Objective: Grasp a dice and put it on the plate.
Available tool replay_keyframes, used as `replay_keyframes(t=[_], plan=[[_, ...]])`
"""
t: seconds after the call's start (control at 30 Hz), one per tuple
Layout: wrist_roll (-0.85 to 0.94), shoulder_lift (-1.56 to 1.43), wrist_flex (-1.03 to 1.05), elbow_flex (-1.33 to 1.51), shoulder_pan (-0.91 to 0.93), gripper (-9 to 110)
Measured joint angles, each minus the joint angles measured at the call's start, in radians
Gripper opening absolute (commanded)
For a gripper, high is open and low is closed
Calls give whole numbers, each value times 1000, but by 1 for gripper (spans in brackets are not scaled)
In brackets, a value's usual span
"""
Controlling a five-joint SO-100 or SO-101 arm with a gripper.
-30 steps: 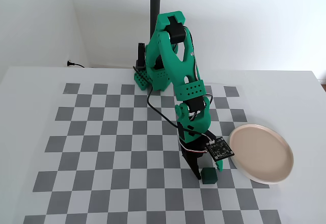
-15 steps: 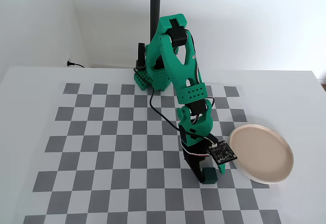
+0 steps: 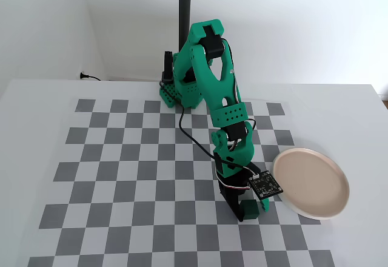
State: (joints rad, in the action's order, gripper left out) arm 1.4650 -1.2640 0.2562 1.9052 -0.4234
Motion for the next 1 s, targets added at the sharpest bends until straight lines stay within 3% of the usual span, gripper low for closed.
replay_keyframes(t=[0.3,0.5,0.67,0.83,1.0], plan=[[0,3,0,0,0,21],[0,5,0,0,0,7],[0,5,0,0,0,6],[0,5,0,0,0,-4],[0,5,0,0,0,-4]])
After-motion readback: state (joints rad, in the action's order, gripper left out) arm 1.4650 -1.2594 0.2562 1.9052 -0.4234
